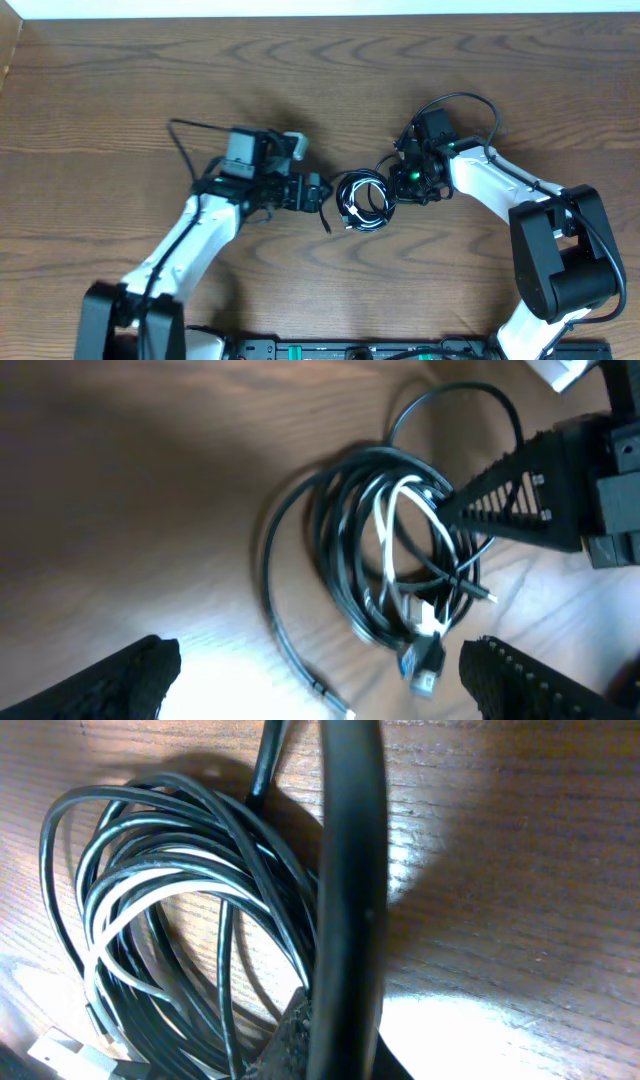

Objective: Untangle cables
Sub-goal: 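Reach the left gripper in and grasp a black cable loop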

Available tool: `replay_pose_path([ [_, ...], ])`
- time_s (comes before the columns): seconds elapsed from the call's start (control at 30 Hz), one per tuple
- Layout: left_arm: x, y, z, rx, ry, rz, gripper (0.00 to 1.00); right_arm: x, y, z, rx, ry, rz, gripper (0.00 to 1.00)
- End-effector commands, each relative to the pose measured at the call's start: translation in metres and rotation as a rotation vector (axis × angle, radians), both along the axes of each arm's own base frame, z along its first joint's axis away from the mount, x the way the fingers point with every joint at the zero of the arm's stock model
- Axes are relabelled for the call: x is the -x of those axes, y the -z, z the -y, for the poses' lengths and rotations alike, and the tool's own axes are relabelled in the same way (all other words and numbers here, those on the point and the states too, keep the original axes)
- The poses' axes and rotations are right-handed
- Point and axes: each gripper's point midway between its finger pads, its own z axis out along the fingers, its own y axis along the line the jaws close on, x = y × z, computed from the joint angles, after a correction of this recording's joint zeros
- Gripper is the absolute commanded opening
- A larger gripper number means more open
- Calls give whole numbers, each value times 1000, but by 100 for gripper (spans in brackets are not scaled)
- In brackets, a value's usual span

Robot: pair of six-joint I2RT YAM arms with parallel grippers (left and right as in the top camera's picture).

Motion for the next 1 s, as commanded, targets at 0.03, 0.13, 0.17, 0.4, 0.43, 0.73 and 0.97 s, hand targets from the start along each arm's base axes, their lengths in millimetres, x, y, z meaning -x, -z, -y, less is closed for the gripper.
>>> replay_pose_path([
  [0.03, -9, 12, 19, -30, 102, 82, 94, 10, 7, 1, 19, -23, -19, 1],
  [0.13, -17, 24, 19, -82, 88, 101, 95, 9, 7, 1, 19, -23, -19, 1],
  [0.17, -18, 28, 20, -91, 88, 103, 95, 9, 7, 1, 19, -23, -19, 1],
  [0.4, -22, 45, 32, -85, 112, 103, 92, 9, 6, 1, 18, -24, -19, 1],
  [0.43, -22, 46, 35, -83, 114, 102, 91, 10, 7, 1, 18, -23, -20, 1],
  [0.73, -16, 60, 57, -74, 160, 105, 86, 10, 6, 1, 18, -23, -20, 2],
  [0.97, -14, 75, 60, -78, 161, 75, 73, 10, 7, 1, 19, -23, -23, 4],
])
